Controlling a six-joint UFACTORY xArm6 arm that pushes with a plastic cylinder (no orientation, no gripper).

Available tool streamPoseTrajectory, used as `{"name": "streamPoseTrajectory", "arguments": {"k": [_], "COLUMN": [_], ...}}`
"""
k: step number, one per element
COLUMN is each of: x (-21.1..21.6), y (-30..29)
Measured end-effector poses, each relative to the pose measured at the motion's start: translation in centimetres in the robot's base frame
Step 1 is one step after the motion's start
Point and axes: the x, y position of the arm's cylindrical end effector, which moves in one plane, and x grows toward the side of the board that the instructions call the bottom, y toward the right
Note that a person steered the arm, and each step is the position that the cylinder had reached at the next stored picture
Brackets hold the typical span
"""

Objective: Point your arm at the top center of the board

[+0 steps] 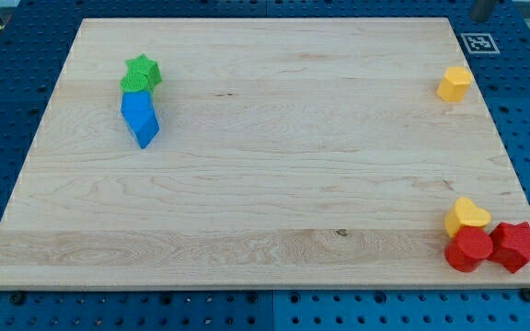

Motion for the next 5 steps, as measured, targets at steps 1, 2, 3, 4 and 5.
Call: {"name": "streamPoseTrajectory", "arguments": {"k": [1, 2, 3, 4, 5], "x": [0.67, 1.06, 1.06, 1.06, 1.08], "y": [0.06, 0.04, 0.05, 0.05, 0.01]}}
